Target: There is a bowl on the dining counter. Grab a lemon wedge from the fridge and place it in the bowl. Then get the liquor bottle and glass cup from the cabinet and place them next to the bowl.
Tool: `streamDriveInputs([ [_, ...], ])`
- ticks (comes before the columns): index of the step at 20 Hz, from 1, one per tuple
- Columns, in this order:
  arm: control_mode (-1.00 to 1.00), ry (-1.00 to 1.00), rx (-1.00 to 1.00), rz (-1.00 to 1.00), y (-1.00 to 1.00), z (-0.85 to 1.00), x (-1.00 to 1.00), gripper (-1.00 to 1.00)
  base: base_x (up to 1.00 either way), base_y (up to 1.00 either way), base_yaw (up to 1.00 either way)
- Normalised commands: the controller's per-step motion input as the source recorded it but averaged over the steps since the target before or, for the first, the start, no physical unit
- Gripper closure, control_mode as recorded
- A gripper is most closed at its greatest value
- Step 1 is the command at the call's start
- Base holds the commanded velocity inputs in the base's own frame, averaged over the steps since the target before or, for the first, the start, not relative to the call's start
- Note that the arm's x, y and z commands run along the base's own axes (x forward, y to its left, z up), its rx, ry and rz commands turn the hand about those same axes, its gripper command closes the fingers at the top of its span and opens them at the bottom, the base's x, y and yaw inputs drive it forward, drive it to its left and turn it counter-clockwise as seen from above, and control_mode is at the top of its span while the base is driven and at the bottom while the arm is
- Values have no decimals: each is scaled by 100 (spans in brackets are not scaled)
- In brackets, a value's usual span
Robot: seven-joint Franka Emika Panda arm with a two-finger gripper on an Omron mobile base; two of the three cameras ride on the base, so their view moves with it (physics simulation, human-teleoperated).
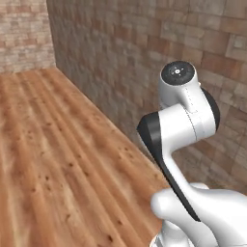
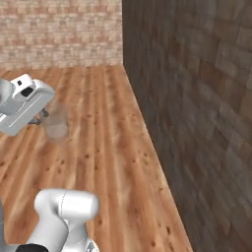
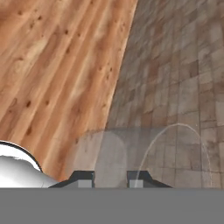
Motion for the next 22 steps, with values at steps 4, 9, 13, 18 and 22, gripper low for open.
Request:
streamDriveInputs([
  [4, 100, 0, 0, 0, 0, 0, 0, 100, 100, 6, 33],
  [9, 100, 0, 0, 0, 0, 0, 0, 100, 100, 5, 32],
  [13, 100, 0, 0, 0, 0, 0, 0, 100, 100, 0, 31],
  [18, 100, 0, 0, 0, 0, 0, 0, 100, 100, 0, 28],
  [22, 100, 0, 0, 0, 0, 0, 0, 100, 100, 0, 27],
])
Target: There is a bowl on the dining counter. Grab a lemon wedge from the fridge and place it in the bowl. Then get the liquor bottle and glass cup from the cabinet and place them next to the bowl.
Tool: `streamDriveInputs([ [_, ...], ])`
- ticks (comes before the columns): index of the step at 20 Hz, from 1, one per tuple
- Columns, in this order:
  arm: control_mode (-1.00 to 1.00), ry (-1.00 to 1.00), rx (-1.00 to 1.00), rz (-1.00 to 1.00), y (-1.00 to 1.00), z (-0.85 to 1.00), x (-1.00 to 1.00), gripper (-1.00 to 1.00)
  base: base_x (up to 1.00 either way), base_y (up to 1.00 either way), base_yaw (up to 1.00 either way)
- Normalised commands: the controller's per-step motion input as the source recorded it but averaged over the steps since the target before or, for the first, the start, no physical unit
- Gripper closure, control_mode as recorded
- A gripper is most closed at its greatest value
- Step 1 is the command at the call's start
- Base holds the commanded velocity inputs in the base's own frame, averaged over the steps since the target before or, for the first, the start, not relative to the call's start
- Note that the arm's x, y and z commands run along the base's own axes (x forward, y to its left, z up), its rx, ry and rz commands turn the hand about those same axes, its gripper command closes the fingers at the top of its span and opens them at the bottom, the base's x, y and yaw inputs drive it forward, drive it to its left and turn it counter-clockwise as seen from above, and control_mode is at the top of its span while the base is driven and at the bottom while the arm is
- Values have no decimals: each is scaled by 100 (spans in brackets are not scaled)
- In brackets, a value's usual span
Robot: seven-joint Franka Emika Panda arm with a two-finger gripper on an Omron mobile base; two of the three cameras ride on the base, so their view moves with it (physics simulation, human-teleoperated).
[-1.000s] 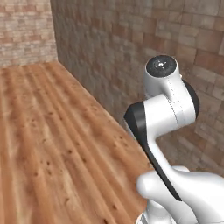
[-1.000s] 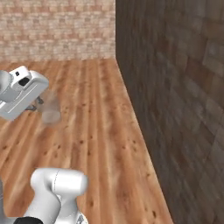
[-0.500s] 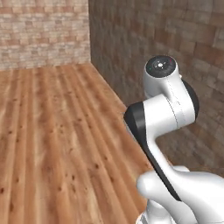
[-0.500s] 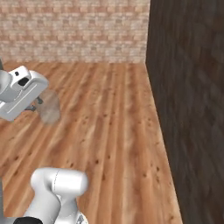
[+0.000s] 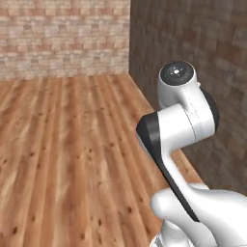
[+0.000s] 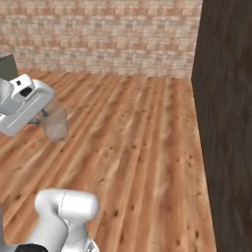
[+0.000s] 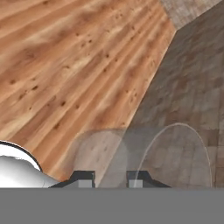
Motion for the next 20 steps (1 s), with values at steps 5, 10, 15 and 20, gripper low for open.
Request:
streamDriveInputs([
  [5, 100, 0, 0, 0, 0, 0, 0, 100, 100, 0, 27],
  [10, 100, 0, 0, 0, 0, 0, 0, 100, 100, 0, 27],
  [15, 100, 0, 0, 0, 0, 0, 0, 100, 100, 0, 27],
  [20, 100, 0, 0, 0, 0, 0, 0, 100, 100, 0, 27],
])
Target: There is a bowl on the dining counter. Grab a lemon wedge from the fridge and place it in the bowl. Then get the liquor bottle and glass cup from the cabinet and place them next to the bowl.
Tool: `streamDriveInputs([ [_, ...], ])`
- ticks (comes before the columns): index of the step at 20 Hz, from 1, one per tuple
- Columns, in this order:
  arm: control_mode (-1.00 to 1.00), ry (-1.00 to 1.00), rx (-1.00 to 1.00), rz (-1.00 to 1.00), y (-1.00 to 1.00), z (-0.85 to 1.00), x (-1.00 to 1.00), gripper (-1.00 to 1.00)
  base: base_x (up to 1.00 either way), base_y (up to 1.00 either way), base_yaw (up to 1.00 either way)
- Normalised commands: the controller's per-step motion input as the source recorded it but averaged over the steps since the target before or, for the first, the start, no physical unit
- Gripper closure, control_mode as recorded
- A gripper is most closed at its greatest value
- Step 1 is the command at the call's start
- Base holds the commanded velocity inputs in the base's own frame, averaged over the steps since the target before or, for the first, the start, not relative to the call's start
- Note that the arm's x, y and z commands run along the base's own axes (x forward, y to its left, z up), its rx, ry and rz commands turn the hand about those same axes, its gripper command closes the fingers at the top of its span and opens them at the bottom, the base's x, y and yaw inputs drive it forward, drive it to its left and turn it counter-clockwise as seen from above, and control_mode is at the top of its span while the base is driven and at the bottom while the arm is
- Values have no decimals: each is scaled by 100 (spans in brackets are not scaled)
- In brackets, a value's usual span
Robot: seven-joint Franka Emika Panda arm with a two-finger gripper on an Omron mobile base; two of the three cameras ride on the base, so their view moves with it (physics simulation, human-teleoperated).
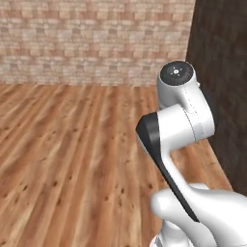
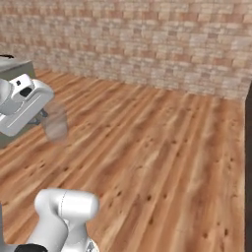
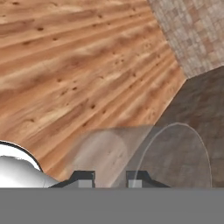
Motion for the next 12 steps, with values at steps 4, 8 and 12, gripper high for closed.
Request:
streamDriveInputs([
  [4, 100, 0, 0, 0, 0, 0, 0, 100, 100, 0, 27],
  [8, 100, 0, 0, 0, 0, 0, 0, 100, 100, 0, 26],
  [12, 100, 0, 0, 0, 0, 0, 0, 100, 100, 0, 26],
])
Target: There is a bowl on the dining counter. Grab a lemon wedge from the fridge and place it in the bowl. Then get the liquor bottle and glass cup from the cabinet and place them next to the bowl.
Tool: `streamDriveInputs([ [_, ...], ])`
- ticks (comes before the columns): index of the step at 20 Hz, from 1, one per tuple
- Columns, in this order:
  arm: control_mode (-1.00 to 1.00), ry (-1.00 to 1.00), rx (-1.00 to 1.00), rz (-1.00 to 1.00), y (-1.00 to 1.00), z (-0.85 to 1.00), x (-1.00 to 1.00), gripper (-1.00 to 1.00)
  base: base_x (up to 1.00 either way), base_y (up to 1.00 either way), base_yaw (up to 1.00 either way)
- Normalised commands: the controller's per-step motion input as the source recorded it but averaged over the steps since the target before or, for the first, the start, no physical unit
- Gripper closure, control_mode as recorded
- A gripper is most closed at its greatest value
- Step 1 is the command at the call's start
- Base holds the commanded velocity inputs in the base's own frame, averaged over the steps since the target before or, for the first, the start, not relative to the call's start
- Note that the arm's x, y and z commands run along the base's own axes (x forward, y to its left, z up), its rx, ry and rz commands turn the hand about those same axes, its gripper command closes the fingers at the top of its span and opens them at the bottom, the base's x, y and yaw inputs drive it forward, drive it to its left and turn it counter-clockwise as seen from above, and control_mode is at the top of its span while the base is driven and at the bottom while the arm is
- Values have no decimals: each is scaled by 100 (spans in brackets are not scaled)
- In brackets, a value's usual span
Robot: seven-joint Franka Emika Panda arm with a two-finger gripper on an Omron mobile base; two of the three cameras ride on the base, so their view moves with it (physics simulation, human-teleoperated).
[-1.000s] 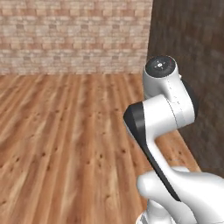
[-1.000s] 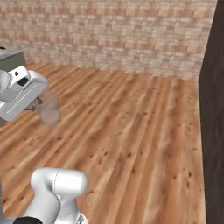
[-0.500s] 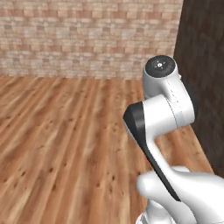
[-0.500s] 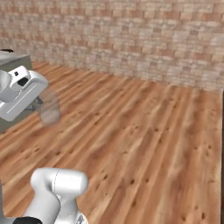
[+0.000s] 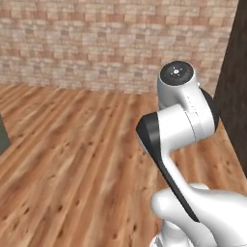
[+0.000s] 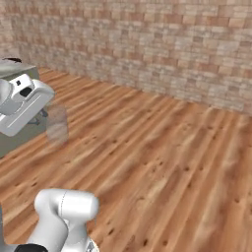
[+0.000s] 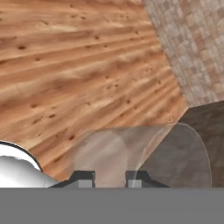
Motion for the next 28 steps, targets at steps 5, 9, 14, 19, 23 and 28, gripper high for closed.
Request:
streamDriveInputs([
  [5, 100, 0, 0, 0, 0, 0, 0, 100, 100, 0, 27],
  [9, 100, 0, 0, 0, 0, 0, 0, 100, 100, 0, 27],
  [14, 100, 0, 0, 0, 0, 0, 0, 100, 100, 0, 27],
  [19, 100, 0, 0, 0, 0, 0, 0, 100, 100, 0, 28],
  [23, 100, 0, 0, 0, 0, 0, 0, 100, 100, 0, 28],
  [28, 100, 0, 0, 0, 0, 0, 0, 100, 100, 0, 29],
])
